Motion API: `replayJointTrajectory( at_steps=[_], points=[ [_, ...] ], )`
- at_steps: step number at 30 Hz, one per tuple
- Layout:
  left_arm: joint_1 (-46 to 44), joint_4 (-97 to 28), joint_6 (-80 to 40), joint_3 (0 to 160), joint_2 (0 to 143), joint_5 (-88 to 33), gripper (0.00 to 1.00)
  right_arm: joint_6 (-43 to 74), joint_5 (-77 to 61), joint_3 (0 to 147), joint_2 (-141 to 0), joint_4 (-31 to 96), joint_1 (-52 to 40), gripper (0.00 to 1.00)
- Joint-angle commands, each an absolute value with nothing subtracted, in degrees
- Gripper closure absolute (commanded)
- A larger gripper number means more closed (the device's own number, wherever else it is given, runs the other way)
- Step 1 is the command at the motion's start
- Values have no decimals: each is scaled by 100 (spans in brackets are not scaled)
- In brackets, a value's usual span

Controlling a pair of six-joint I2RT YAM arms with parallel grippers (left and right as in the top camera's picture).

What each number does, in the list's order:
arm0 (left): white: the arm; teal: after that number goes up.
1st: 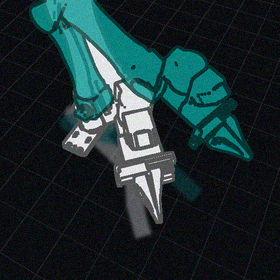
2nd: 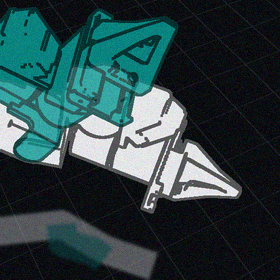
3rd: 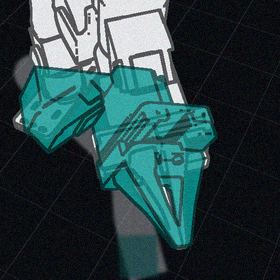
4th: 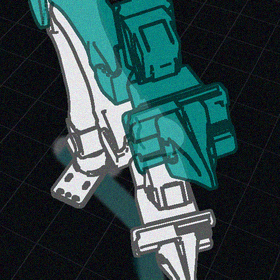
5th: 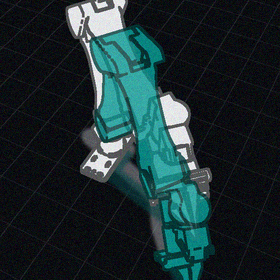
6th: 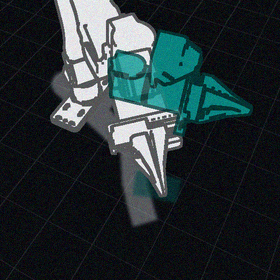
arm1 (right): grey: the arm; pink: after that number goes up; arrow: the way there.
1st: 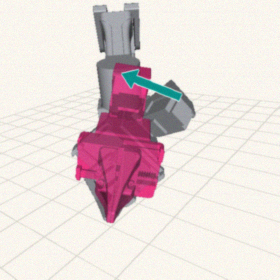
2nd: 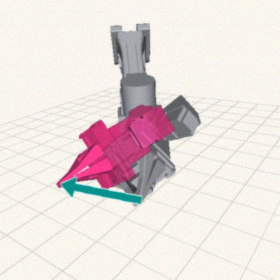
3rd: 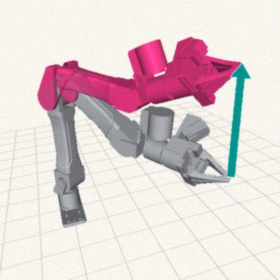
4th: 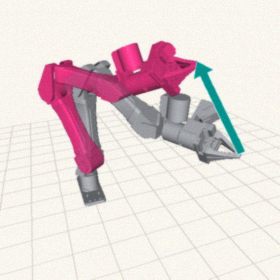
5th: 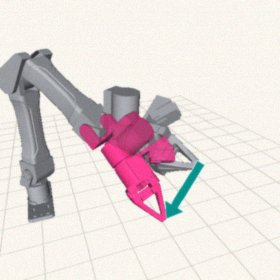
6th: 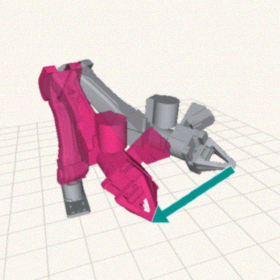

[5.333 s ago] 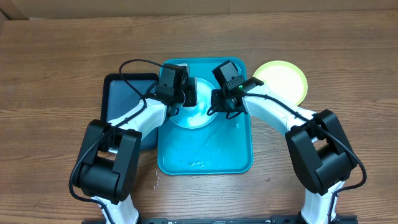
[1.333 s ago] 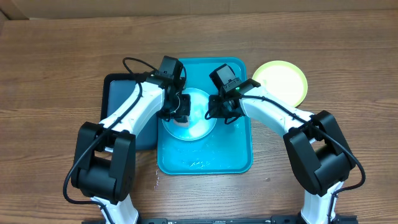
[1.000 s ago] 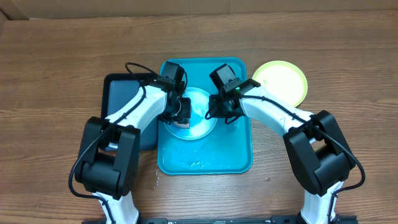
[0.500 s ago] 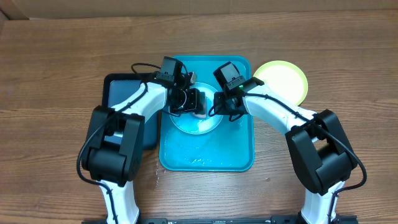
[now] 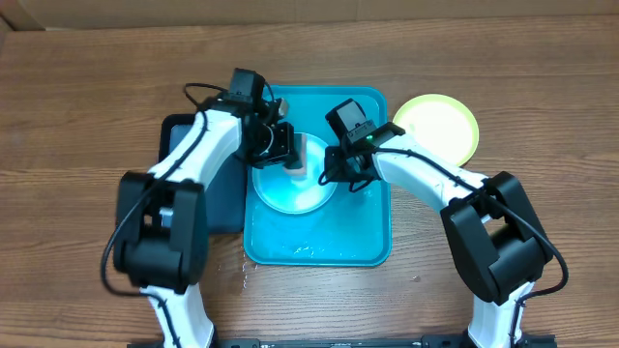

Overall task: Clean dirty plates on tray and stack at the side
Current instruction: 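Scrub around the white plate's surface with the sponge while right gripper holds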

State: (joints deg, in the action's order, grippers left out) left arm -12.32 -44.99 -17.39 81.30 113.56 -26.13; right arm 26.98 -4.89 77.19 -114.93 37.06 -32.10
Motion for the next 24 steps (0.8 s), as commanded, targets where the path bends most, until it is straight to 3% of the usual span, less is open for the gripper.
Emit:
replayJointTrajectory(
  at_steps=[1, 13, 24],
  points=[
    [-1317, -4823, -1581, 8270, 11015, -1828, 96, 2696, -611, 7719, -11522, 3691, -3251, 96],
    [-1579, -4613, -1697, 7395, 11389, -976, 96, 2696, -611, 7719, -11522, 3684, -3251, 96],
    [-1796, -3369, -1737, 7155, 12272, -2427, 96, 2694, -611, 7719, -11522, 3651, -3251, 96]
  ],
)
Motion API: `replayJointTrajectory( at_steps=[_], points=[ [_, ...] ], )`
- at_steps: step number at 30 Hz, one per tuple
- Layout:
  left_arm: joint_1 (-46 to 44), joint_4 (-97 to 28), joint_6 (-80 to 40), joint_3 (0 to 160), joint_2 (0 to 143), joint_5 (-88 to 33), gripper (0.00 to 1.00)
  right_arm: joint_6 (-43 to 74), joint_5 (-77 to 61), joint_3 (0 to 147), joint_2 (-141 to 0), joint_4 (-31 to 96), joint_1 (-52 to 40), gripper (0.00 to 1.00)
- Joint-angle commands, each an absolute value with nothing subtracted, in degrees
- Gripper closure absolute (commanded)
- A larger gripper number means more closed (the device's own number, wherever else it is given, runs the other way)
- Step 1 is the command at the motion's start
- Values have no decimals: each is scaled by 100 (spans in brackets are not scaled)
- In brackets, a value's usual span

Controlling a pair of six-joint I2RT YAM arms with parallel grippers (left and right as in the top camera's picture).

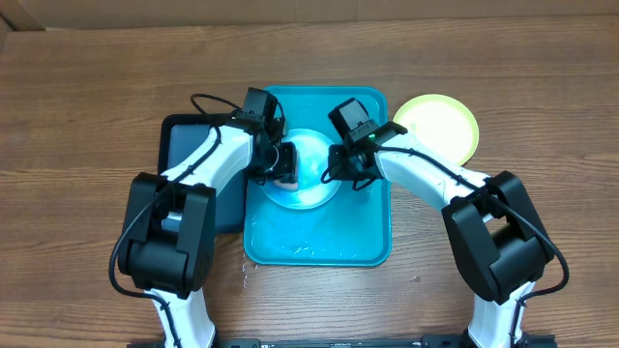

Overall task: Clean dirty plates on tray and stack at the side
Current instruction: 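Scrub around the white plate's surface with the sponge while right gripper holds, then carry the sponge with the left gripper back to the black tray and release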

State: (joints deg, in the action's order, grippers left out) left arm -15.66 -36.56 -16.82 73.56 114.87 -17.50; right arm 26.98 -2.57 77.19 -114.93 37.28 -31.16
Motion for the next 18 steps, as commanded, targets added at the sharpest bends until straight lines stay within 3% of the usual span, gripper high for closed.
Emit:
replayJointTrajectory(
  at_steps=[1, 10, 18],
  points=[
    [-1796, -3339, -1737, 7155, 12300, -2482, 96, 2694, -611, 7719, -11522, 3651, -3251, 96],
    [-1367, -3291, -1450, 7579, 11754, -3610, 96, 2694, -611, 7719, -11522, 3627, -3251, 96],
    [-792, -4150, -1068, 8346, 10704, -3684, 96, 2694, -611, 7719, -11522, 3634, -3251, 96]
  ],
)
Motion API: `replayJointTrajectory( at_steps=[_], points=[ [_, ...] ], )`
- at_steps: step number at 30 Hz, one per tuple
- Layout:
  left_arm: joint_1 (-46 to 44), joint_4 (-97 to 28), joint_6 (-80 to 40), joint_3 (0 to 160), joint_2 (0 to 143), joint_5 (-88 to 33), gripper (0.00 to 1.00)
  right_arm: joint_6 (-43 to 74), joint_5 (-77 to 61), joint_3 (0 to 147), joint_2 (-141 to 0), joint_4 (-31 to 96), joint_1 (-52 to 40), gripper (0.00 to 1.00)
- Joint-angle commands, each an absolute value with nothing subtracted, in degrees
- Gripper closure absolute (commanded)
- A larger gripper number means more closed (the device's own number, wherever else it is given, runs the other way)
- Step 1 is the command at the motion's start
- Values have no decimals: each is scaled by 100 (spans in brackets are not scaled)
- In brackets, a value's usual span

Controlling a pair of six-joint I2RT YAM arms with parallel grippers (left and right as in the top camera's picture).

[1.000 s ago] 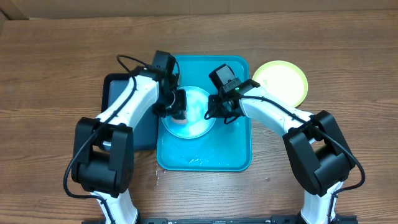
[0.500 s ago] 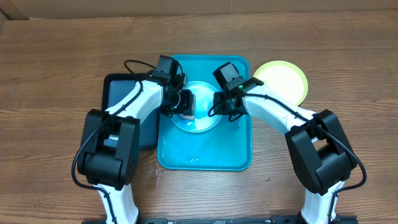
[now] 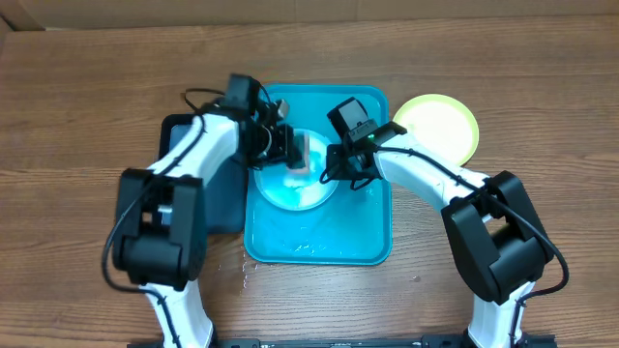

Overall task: Clean dirty plates on tray and stack at the side
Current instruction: 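Carry the sponge with the left gripper back to the black tray and release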

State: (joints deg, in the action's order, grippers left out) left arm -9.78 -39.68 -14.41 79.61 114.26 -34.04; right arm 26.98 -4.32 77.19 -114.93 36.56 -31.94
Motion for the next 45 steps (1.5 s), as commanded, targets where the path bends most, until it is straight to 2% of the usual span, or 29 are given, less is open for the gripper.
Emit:
replayJointTrajectory(
  at_steps=[1, 5, 11, 18, 27, 35, 40, 42, 45],
  points=[
    [-738, -4285, -1024, 8368, 10560, -3642, 96, 2694, -611, 7719, -11522, 3634, -3251, 96],
    [-528, -5017, -1028, 8372, 10018, -2755, 96, 2694, -611, 7719, -11522, 3632, -3251, 96],
    [-440, -6233, -1066, 8320, 9878, -652, 96, 2694, -609, 7719, -11522, 3623, -3251, 96],
    [-438, -6219, -1894, 7693, 9929, 1398, 96, 2679, -609, 7719, -11522, 3618, -3251, 96],
    [-419, -5006, -1756, 6608, 9933, 1656, 95, 2652, -609, 7719, -11522, 3629, -3251, 96],
    [-172, -4818, -1540, 6348, 9933, 1662, 94, 2655, -609, 7719, -11522, 3625, -3251, 96],
    [-104, -4731, -1542, 6348, 9933, 1498, 87, 2655, -609, 7719, -11522, 3632, -3251, 96],
    [-104, -4696, -1542, 6348, 9933, 1496, 78, 2655, -609, 7719, -11522, 3629, -3251, 96],
    [-104, -4663, -1540, 6368, 9931, 1315, 55, 2655, -609, 7719, -11522, 3625, -3251, 95]
  ],
)
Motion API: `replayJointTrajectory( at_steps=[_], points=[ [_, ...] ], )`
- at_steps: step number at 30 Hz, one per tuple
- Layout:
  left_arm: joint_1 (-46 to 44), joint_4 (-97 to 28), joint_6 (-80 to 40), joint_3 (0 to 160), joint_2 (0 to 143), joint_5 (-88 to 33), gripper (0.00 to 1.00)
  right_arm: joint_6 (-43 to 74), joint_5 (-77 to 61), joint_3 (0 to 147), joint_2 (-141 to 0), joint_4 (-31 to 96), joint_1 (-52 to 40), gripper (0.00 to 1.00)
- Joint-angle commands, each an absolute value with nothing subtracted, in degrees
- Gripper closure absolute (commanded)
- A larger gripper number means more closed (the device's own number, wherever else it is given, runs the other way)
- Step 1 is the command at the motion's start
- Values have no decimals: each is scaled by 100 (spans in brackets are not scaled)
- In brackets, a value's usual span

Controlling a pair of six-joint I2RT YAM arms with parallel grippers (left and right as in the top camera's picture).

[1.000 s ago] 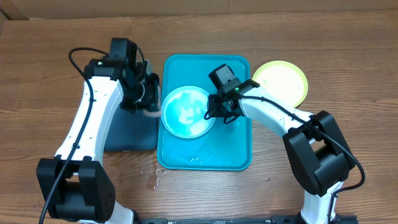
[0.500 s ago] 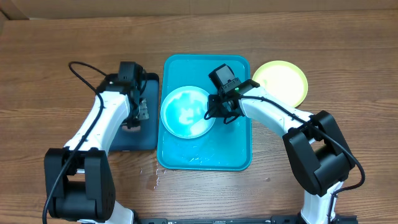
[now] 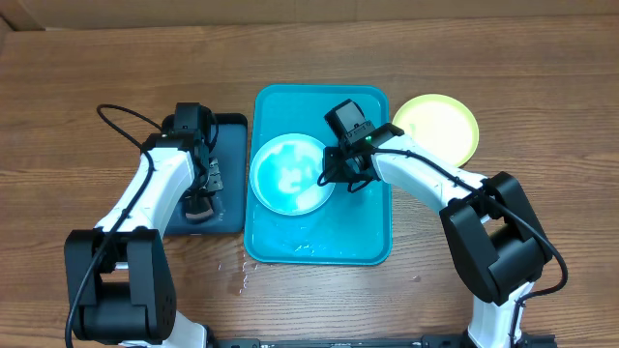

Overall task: Clean dirty plates on tray and stack at the side
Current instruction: 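Carry the sponge with the left gripper back to the black tray and release, then lift the white plate with the right gripper and tilt it over the black tray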

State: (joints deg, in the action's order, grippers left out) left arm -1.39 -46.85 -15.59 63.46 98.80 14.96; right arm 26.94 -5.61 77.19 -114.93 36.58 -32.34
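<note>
A light blue plate (image 3: 288,174) lies in the left half of the teal tray (image 3: 363,242), its surface wet and shiny. My right gripper (image 3: 336,174) is at the plate's right rim and looks shut on it. A yellow-green plate (image 3: 440,126) rests on the table right of the tray. My left gripper (image 3: 199,201) hangs over the dark mat (image 3: 227,193) left of the tray, pointing toward the table's front. Its fingers are hidden under the wrist, and no sponge shows in it.
Water drops (image 3: 239,275) lie on the wooden table by the tray's front left corner. A black cable (image 3: 121,114) loops from the left arm over the table at the left.
My left gripper has left the blue plate and now hangs over the dark mat to the left. The pale sponge it held on the plate is out of sight. The right arm is unchanged.
My left gripper pressed a pale sponge on the blue plate's upper part, then on its left side, then on the upper part again, while my right gripper stayed on the right rim. Now the left gripper is off the tray, over the mat.
</note>
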Motion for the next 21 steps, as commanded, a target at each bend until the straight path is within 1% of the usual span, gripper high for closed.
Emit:
replayJointTrajectory(
  at_steps=[1, 3, 5, 7, 11, 13, 17, 18, 19, 20, 21],
  points=[
    [-104, -4676, -1535, 6396, 9931, 1219, 50, 2655, -609, 7719, -11522, 3616, -3251, 91],
    [-102, -4742, -1516, 6510, 9926, 956, 46, 2655, -609, 7719, -11522, 3590, -3251, 83],
    [-102, -4847, -1404, 6692, 9920, 574, 47, 2655, -609, 7719, -11522, 3562, -3251, 75],
    [-102, -4998, -1282, 6934, 9891, 169, 47, 2657, -609, 7719, -11522, 3540, -3251, 71],
    [-40, -5275, -1219, 7526, 9699, -646, 48, 2657, -609, 7719, -11522, 3520, -3251, 70],
    [62, -5358, -1221, 7795, 9518, -1066, 48, 2657, -609, 7719, -11522, 3520, -3251, 71],
    [451, -5419, -1247, 8182, 9006, -1743, 45, 2655, -609, 7719, -11531, 3514, -3251, 79],
    [558, -5415, -1258, 8217, 8877, -1815, 42, 2655, -609, 7719, -11542, 3503, -3251, 80],
    [698, -5415, -1343, 8241, 8718, -1824, 36, 2657, -609, 7719, -11566, 3494, -3251, 80],
    [816, -5413, -1398, 8241, 8589, -1802, 7, 2657, -609, 7719, -11594, 3479, -3251, 80],
    [965, -5417, -1424, 8241, 8455, -1796, 0, 2657, -609, 7719, -11640, 3472, -3251, 80]
  ],
)
